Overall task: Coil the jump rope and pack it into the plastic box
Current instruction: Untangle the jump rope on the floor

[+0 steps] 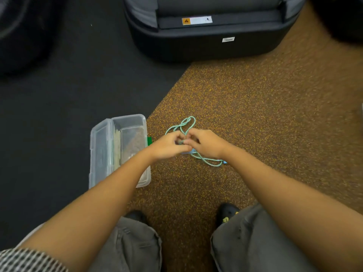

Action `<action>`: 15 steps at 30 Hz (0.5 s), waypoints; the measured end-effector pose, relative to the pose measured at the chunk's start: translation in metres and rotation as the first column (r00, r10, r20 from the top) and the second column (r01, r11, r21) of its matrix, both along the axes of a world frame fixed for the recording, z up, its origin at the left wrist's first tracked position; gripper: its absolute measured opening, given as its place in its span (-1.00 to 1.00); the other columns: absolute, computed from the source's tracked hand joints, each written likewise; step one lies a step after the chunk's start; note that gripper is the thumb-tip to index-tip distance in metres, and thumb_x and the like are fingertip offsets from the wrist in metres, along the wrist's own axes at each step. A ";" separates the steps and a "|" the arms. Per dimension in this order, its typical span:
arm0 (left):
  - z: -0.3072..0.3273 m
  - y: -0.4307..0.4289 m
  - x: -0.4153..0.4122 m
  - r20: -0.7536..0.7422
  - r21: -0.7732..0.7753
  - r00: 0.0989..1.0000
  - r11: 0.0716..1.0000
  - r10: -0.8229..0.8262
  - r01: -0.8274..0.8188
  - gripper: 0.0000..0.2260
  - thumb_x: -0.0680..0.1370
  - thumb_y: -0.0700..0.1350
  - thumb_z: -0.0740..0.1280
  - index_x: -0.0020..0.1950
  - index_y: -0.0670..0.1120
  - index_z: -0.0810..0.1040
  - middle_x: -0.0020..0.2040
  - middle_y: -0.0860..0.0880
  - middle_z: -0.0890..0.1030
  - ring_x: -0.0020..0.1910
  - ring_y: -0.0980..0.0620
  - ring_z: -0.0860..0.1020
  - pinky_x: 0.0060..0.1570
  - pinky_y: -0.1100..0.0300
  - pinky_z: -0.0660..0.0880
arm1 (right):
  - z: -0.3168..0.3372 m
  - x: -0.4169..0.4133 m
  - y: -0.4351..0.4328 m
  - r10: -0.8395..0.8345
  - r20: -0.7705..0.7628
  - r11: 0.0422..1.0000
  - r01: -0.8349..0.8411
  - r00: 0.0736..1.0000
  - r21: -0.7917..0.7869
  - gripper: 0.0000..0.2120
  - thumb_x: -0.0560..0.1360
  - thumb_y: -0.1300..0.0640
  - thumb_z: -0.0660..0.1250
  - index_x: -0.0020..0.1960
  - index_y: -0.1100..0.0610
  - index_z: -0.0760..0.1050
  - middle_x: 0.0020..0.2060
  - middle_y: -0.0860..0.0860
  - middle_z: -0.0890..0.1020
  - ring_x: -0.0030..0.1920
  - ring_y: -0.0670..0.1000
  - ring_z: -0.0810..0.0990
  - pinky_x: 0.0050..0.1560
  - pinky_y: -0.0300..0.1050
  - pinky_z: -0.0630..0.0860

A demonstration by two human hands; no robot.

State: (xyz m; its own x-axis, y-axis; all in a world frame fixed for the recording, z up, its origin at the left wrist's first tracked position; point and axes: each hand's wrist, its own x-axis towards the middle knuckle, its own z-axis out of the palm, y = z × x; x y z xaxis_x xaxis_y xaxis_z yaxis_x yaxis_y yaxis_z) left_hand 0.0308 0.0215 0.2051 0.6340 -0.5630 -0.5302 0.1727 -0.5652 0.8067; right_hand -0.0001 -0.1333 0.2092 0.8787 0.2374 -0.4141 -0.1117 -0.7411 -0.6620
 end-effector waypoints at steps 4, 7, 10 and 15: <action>0.030 0.006 -0.001 0.027 -0.053 0.998 0.997 0.055 -0.054 -0.85 0.51 -0.03 0.32 -0.10 -0.11 0.48 -0.38 0.04 0.45 -0.44 0.19 0.43 -0.40 0.35 0.34 | 0.024 0.002 -0.007 0.001 -0.005 0.997 -0.001 1.000 0.075 -0.84 0.53 0.03 0.23 -0.22 -0.03 0.41 -0.33 0.04 0.49 -0.33 0.00 0.39 -0.25 -0.10 0.33; 0.043 0.013 0.001 0.100 -0.099 0.984 0.985 0.150 -0.140 -0.75 0.56 0.01 0.22 -0.28 -0.05 0.46 -0.50 0.11 0.41 -0.47 0.19 0.39 -0.37 0.33 0.31 | 0.041 0.003 -0.022 0.001 0.024 1.000 -0.001 1.000 0.024 -0.79 0.53 -0.02 0.22 -0.14 0.10 0.50 -0.33 0.00 0.50 -0.35 -0.08 0.37 -0.30 -0.25 0.31; 0.048 0.025 0.001 0.125 -0.109 0.958 0.964 0.257 -0.244 -0.72 0.59 -0.01 0.17 -0.31 -0.06 0.42 -0.49 0.10 0.41 -0.42 0.17 0.40 -0.32 0.32 0.32 | 0.045 0.000 -0.048 -0.044 0.000 0.999 0.044 0.999 -0.019 -0.78 0.53 -0.06 0.20 -0.13 0.05 0.51 -0.26 0.05 0.56 -0.31 -0.04 0.41 -0.27 -0.19 0.34; 0.045 0.031 0.001 0.187 -0.029 0.942 0.960 0.280 -0.279 -0.72 0.60 0.00 0.12 -0.26 -0.06 0.43 -0.33 -0.01 0.53 -0.33 0.16 0.45 -0.29 0.30 0.33 | 0.048 -0.002 -0.066 -0.173 0.002 0.985 0.173 0.985 -0.020 -0.83 0.55 0.00 0.20 -0.21 -0.05 0.45 -0.30 0.02 0.50 -0.30 0.00 0.40 -0.26 -0.11 0.34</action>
